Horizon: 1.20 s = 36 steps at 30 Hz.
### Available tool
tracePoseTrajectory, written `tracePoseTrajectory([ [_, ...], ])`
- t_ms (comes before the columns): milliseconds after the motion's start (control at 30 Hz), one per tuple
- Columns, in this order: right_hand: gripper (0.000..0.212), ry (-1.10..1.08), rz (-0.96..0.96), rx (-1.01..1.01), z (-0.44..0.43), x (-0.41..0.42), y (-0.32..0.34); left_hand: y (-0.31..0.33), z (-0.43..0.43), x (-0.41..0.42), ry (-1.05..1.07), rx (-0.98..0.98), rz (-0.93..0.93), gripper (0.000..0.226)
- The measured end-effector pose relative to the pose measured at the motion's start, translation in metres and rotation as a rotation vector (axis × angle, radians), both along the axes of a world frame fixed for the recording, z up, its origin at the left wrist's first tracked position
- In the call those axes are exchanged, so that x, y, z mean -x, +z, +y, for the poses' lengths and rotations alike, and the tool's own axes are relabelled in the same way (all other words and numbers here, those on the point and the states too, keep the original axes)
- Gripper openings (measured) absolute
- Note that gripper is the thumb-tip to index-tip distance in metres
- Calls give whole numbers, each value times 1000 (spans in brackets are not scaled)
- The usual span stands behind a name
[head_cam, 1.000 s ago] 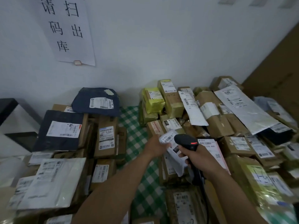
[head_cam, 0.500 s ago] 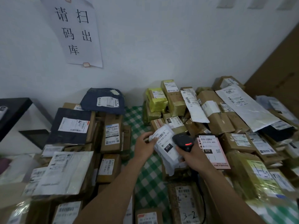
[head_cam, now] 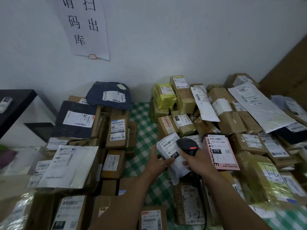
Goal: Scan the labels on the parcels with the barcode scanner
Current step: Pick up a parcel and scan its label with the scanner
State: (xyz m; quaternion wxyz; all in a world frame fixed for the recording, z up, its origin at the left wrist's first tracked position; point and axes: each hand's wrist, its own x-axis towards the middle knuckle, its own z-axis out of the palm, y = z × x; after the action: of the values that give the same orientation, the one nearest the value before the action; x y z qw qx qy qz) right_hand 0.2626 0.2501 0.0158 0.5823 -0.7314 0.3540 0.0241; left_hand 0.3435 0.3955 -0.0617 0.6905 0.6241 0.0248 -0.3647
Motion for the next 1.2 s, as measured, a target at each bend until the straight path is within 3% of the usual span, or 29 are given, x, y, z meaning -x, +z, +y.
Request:
tracePoseTrajectory([
  [267,35,134,-108,-19,19,15,40,17,32,-8,62,-110,-347,93],
  [433,22,267,-104,29,43,8,70,34,61,-23,53,-141,-466,92],
  [900,12,380,-63,69,80,-3,77,42,98,-27,115,-168,-425,96],
  [1200,19,390,-57,65,80,-4,77,46,100,-27,121,-158,-433,98],
])
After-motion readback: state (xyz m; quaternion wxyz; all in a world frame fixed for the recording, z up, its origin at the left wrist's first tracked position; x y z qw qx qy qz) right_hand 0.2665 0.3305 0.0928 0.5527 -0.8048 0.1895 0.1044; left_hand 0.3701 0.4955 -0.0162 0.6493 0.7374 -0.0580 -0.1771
